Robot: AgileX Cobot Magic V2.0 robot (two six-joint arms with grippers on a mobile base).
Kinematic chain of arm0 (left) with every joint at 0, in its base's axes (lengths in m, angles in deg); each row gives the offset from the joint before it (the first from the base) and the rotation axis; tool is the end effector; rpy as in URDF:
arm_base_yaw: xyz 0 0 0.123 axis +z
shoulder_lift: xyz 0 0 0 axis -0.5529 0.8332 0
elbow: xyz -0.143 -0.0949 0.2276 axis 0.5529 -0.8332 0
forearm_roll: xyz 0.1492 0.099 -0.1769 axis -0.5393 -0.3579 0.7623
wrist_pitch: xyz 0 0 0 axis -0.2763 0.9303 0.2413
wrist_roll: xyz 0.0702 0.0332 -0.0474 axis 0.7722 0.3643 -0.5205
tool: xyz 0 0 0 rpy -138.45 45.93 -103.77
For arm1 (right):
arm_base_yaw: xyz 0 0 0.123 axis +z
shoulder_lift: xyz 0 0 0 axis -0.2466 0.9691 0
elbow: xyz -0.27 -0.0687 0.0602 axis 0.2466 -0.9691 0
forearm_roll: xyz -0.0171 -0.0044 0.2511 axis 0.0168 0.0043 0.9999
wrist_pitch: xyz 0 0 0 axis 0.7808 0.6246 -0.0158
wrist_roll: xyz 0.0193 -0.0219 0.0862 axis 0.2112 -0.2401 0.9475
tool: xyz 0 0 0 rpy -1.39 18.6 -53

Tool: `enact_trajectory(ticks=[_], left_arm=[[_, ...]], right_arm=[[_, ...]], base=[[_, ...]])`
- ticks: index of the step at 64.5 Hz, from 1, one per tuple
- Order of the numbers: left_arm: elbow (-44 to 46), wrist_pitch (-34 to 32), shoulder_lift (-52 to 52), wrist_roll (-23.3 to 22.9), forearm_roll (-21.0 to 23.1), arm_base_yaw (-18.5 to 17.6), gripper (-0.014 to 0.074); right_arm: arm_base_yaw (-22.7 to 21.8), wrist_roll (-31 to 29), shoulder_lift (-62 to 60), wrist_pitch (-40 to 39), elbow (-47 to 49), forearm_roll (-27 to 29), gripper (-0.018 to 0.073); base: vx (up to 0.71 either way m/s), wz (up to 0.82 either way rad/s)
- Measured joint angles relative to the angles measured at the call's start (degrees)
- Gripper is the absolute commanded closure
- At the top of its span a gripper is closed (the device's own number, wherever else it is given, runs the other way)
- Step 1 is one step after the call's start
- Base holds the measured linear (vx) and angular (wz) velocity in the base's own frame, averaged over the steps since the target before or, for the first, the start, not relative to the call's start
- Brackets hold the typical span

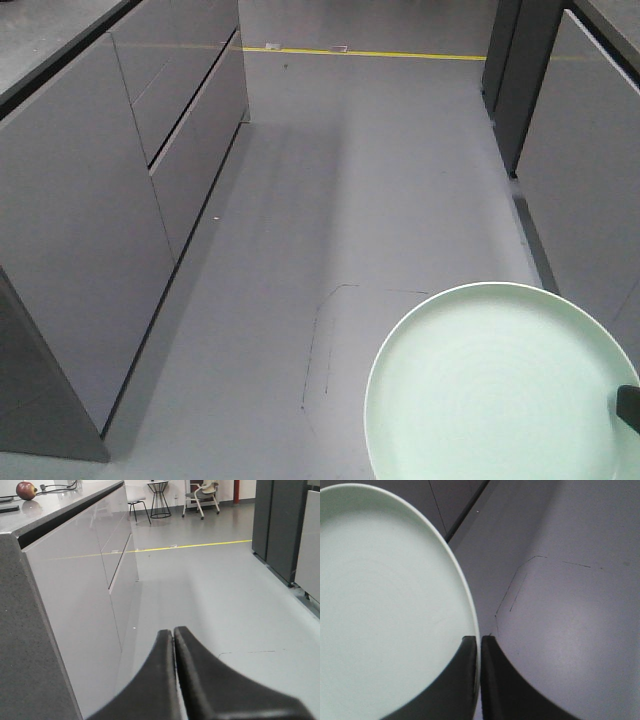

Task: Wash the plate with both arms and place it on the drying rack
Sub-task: 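Drive the base away from the counter carrying the plate in the right gripper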

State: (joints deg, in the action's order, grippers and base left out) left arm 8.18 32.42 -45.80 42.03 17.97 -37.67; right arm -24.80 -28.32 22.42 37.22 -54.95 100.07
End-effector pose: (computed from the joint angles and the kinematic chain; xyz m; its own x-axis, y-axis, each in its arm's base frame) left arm 0.0554 -0.0025 0.1855 -0.1546 -0.0462 -0.9869 0.0475 0.9974 -0.0541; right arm 0.0761 0.0290 0.3069 -0.5769 -0.0234 -0.8165 -0.2836 0.9431 0.1734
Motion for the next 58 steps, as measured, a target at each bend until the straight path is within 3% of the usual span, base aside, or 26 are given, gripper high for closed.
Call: enact_trajectory(ticks=[58], left_arm=[[0.0,0.0,0.0,0.0,0.0,0.0,0.0603]], right_arm=[[0.0,0.0,0.0,0.0,0.0,0.0,0.0561]], base=[[0.28,0.06]])
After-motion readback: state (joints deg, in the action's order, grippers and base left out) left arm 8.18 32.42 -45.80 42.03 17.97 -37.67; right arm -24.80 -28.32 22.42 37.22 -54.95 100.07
